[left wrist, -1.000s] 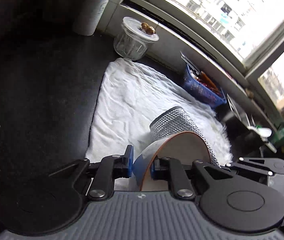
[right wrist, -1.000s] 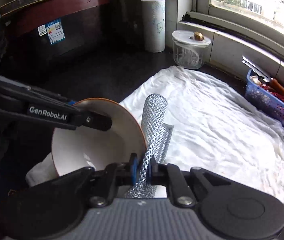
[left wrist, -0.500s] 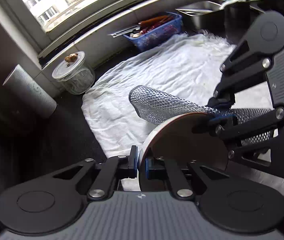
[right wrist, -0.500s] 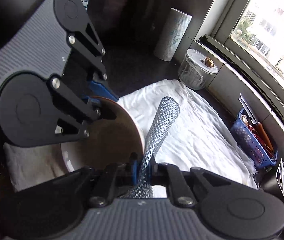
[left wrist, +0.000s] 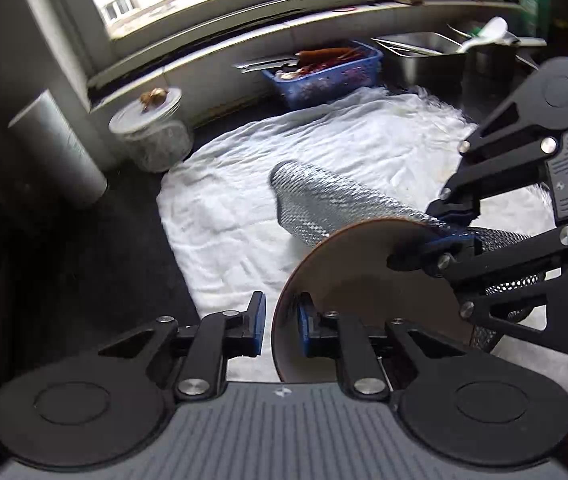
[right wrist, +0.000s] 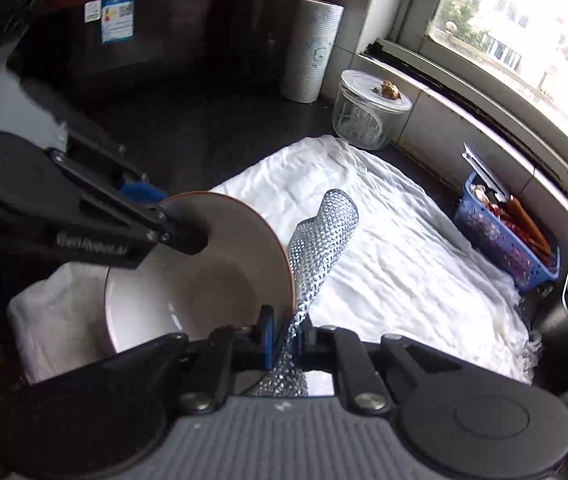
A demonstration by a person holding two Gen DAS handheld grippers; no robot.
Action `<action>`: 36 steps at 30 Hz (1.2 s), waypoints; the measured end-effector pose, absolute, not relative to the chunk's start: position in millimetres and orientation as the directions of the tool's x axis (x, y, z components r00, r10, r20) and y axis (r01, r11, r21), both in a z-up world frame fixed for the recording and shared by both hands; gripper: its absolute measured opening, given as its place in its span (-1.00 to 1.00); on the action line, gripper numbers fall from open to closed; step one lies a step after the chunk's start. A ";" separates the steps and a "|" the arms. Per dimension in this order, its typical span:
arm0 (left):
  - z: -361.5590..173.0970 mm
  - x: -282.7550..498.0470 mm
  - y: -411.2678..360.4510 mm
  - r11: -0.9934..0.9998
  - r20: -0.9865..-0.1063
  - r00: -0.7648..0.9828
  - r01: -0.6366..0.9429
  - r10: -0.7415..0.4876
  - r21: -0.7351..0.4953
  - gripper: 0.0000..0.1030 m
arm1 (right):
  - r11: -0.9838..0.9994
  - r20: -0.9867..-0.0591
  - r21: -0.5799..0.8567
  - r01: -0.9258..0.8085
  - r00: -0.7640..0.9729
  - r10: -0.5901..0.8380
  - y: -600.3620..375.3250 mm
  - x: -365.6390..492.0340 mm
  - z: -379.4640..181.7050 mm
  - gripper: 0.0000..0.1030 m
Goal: Clean bowl
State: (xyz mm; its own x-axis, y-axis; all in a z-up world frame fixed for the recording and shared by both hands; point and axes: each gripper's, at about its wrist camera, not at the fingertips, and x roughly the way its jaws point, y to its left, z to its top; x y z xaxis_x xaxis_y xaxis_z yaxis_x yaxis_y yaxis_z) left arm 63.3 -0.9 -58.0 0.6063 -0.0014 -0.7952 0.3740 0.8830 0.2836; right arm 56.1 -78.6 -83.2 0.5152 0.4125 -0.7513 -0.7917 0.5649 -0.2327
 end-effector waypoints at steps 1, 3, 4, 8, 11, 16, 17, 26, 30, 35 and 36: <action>-59.5 63.0 -5.7 0.858 -0.796 0.604 0.402 0.014 0.320 -0.70 | 0.550 -0.748 -0.248 -0.798 0.518 0.415 -76.1 52.7 -82.1 -0.80; -60.2 61.0 -1.6 0.887 -0.788 0.616 0.366 -0.003 0.283 -0.72 | 0.528 -0.741 -0.265 -0.807 0.520 0.424 -71.9 47.3 -80.1 -0.80; -59.3 60.2 8.6 0.934 -0.787 0.616 0.299 -0.033 0.195 -0.72 | 0.534 -0.742 -0.256 -0.806 0.518 0.426 -72.7 47.4 -80.0 -0.80; -61.6 52.3 44.5 0.989 -0.751 0.649 0.024 -0.126 -0.146 -0.73 | 0.588 -0.756 -0.191 -0.786 0.500 0.423 -83.0 52.8 -82.5 -0.80; -74.5 44.0 66.8 0.925 -0.715 0.680 -0.146 -0.164 -0.351 -0.71 | 0.642 -0.764 -0.124 -0.757 0.485 0.425 -91.9 56.7 -82.9 -0.80; -68.5 58.3 53.7 0.981 -0.761 0.626 0.041 -0.172 -0.188 -0.66 | 0.652 -0.756 -0.142 -0.745 0.507 0.414 -93.3 62.2 -79.5 -0.80; -65.5 59.2 42.2 0.989 -0.778 0.613 0.128 -0.137 -0.074 -0.65 | 0.635 -0.757 -0.162 -0.755 0.508 0.411 -91.6 63.2 -79.3 -0.80; -61.5 49.4 9.5 0.934 -0.768 0.639 0.293 -0.033 0.204 -0.81 | 0.506 -0.728 -0.309 -0.805 0.543 0.418 -78.5 42.5 -82.2 -0.80; -69.8 46.1 55.6 0.968 -0.713 0.680 -0.018 -0.172 -0.251 -0.73 | 0.628 -0.751 -0.154 -0.763 0.503 0.427 -91.1 50.7 -86.7 -0.79; -93.8 51.0 83.7 0.851 -0.697 0.664 -0.174 -0.270 -0.496 -0.76 | 0.689 -0.742 -0.106 -0.717 0.518 0.425 -98.4 62.3 -79.2 -0.79; -88.9 54.0 75.2 0.899 -0.712 0.655 -0.113 -0.252 -0.422 -0.74 | 0.686 -0.739 -0.116 -0.718 0.524 0.424 -98.5 65.5 -76.1 -0.80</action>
State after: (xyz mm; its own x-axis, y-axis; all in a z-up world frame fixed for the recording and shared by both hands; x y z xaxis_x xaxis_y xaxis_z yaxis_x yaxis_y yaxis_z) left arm 54.0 75.2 -88.9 0.6547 -0.2525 -0.7125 -0.1129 0.8993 -0.4225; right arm 65.5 -98.5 -76.1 0.5242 0.4240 -0.7385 -0.7183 0.6859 -0.1161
